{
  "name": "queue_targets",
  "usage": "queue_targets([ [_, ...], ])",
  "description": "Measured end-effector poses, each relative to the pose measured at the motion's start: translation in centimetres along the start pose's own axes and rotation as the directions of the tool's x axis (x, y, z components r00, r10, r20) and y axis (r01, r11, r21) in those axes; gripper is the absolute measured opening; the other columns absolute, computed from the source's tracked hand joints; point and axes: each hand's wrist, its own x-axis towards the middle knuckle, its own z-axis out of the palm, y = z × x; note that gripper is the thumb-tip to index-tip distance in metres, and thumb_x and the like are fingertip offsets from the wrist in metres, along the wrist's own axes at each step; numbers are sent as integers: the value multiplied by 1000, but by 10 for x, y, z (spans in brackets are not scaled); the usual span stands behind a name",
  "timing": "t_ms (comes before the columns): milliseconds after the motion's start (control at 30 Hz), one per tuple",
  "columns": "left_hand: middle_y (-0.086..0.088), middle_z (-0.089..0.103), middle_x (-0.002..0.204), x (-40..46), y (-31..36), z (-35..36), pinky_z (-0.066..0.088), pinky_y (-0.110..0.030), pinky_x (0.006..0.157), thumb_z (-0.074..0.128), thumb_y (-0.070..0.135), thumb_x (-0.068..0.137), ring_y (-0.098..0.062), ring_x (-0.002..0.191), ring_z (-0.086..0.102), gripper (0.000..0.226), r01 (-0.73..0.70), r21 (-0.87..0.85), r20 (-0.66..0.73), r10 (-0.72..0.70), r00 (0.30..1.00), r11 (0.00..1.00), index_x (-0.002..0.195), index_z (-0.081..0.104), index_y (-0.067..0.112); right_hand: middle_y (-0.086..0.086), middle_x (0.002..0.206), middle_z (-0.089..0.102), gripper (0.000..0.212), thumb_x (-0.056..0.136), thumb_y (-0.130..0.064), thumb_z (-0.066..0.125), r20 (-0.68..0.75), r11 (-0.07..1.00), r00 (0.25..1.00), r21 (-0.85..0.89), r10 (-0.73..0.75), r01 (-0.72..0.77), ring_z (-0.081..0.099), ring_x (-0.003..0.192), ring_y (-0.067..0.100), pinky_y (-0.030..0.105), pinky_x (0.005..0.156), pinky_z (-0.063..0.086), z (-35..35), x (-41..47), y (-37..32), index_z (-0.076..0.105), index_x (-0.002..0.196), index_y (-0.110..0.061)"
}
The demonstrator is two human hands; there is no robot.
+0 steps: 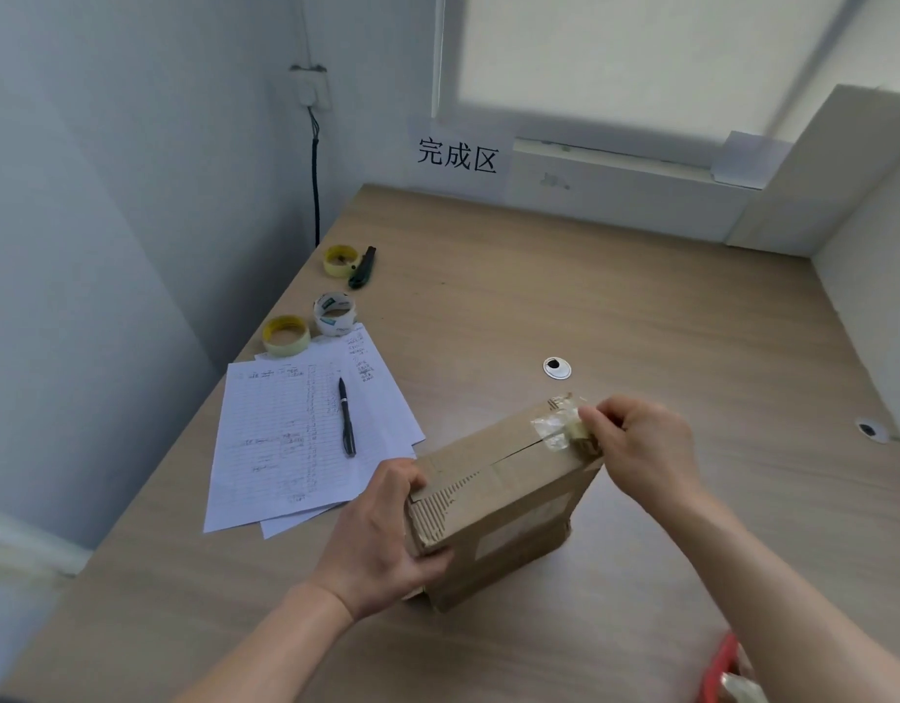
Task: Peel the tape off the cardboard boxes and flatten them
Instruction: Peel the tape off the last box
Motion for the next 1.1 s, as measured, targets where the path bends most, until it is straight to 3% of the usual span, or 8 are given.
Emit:
queue_targets([
  [133, 13, 44, 111, 4, -3, -3, 47, -20, 76, 77, 49, 61, -3, 91, 50, 67, 23, 7, 29, -23, 999, 1000, 110, 35, 30, 0, 51, 47, 52, 99, -37, 52, 30, 952, 997, 296, 76, -82, 46, 60, 26, 39, 58, 36, 11, -3, -6, 52, 58, -6],
  [233, 10, 41, 117, 10, 1, -9, 46, -23, 72, 76, 49, 61, -8, 95, 48, 64, -15, 87, 67, 9, 998, 996, 107, 39, 24, 10, 68, 63, 64, 91, -64, 46, 1, 852, 985, 501, 172, -149, 56, 70, 34, 45, 63, 43, 11, -7, -12, 62, 75, -3],
  [400, 15, 39, 108, 34, 34, -15, 33, -28, 66, 61, 66, 62, -12, 93, 40, 54, -50, 353, 179, -15, 984, 934, 95, 33, 33, -12, 83, 55, 71, 64, -70, 73, -58, 991, 996, 121, 63, -56, 53, 73, 20, 33, 67, 39, 21, -16, -21, 38, 109, -29],
  [667, 2, 34, 135, 40, 52, 1, 41, -38, 89, 65, 52, 78, -25, 113, 41, 83, -31, 486, 247, -103, 964, 874, 142, 14, 41, 2, 72, 52, 37, 92, -28, 67, -146, 992, 989, 129, 27, -8, 48, 65, 27, 33, 59, 32, 31, -16, 0, 46, 63, -18],
  [767, 4, 32, 133, 27, 41, -2, 38, -36, 89, 64, 55, 76, -21, 115, 36, 85, -44, 469, 233, -75, 970, 882, 143, 14, 45, 16, 69, 59, 25, 97, -19, 60, 133, 553, 878, 731, 459, -400, 56, 59, 24, 33, 54, 54, 16, -9, 8, 61, 78, -4],
  [833, 4, 31, 134, 24, 38, -3, 39, -36, 91, 64, 57, 76, -21, 116, 36, 86, -49, 470, 230, -68, 971, 881, 144, 12, 46, 12, 67, 63, 26, 99, -26, 57, 311, 391, 821, 762, 479, -516, 60, 54, 19, 30, 51, 57, 13, -9, 8, 62, 86, -3],
  [1000, 6, 30, 136, 18, 38, -9, 39, -35, 95, 63, 59, 75, -19, 117, 37, 89, -48, 451, 251, -75, 965, 891, 148, 12, 47, 3, 63, 67, 28, 96, -51, 51, 476, 351, 779, 706, 408, -615, 63, 48, 13, 30, 54, 53, 5, -7, 1, 56, 103, -24],
  [1100, 8, 31, 136, 14, 36, -19, 39, -33, 94, 63, 60, 75, -18, 117, 38, 89, -43, 439, 249, -76, 966, 897, 148, 13, 47, 13, 94, 72, 32, 90, -54, 59, 515, 344, 781, 705, 354, -620, 72, 75, 23, 38, 70, 57, 2, -13, 2, 54, 113, -33],
])
